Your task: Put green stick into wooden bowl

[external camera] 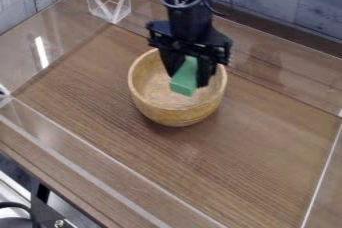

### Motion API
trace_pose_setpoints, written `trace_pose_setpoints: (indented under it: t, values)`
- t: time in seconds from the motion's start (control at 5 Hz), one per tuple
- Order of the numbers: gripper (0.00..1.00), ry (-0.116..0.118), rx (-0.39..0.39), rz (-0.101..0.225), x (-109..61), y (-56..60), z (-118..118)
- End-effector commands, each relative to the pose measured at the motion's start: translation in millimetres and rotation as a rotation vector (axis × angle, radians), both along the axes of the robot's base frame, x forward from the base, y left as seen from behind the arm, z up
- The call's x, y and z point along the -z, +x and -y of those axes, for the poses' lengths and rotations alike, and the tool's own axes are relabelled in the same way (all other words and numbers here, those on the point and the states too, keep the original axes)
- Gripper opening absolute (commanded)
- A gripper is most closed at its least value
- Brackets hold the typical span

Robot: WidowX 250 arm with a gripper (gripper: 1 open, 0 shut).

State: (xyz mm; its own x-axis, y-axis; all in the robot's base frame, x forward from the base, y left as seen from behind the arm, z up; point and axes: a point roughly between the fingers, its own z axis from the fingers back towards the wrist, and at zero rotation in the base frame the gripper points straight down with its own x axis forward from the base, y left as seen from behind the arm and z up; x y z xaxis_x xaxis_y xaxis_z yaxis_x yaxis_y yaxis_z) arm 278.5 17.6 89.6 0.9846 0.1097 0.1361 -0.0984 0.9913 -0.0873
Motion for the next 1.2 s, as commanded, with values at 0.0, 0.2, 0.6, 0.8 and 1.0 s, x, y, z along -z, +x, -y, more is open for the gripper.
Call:
trace_pose_setpoints:
  t: [0.0, 0.2, 0.6, 0.8, 1.0]
  values:
    - [0.00, 0.013, 0.026, 0.083, -16.7, 2.8, -5.9]
    - [0.00, 0.015, 0.055, 0.084, -12.3, -2.9, 2.9]
    - [0.00, 0.017, 0.078, 0.103, -11.9, -4.8, 12.8]
    - [0.00, 0.021, 0.077, 0.111, -9.7, -1.1, 13.7]
    - [0.00, 0.026, 0.077, 0.116, -7.2, 1.5, 13.6]
